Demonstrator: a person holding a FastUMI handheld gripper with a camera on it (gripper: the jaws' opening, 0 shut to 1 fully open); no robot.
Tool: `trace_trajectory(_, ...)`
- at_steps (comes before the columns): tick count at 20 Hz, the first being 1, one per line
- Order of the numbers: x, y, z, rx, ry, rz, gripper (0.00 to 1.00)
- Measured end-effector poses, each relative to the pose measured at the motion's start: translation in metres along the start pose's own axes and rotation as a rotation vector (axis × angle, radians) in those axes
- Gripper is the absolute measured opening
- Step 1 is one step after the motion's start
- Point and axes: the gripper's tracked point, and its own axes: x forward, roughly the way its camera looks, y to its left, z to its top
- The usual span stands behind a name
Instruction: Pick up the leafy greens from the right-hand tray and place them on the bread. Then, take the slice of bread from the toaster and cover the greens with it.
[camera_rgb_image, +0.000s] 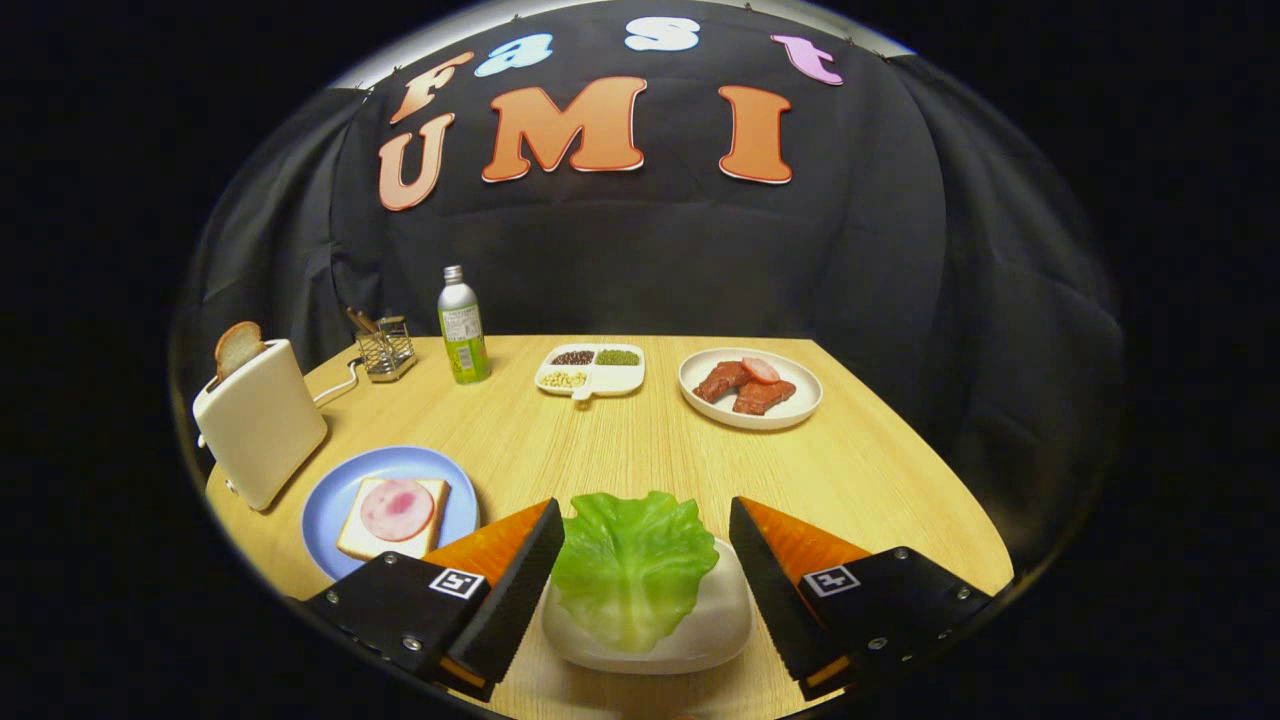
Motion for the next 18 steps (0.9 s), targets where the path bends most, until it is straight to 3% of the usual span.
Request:
trace_trajectory(11, 0.022, 0.002, -0.048, -0.060, 0.163, 0.056, 1.00)
trace_trajectory(18, 0.032, 0.005, -0.059, -0.096, 0.199, 0.075, 1.00)
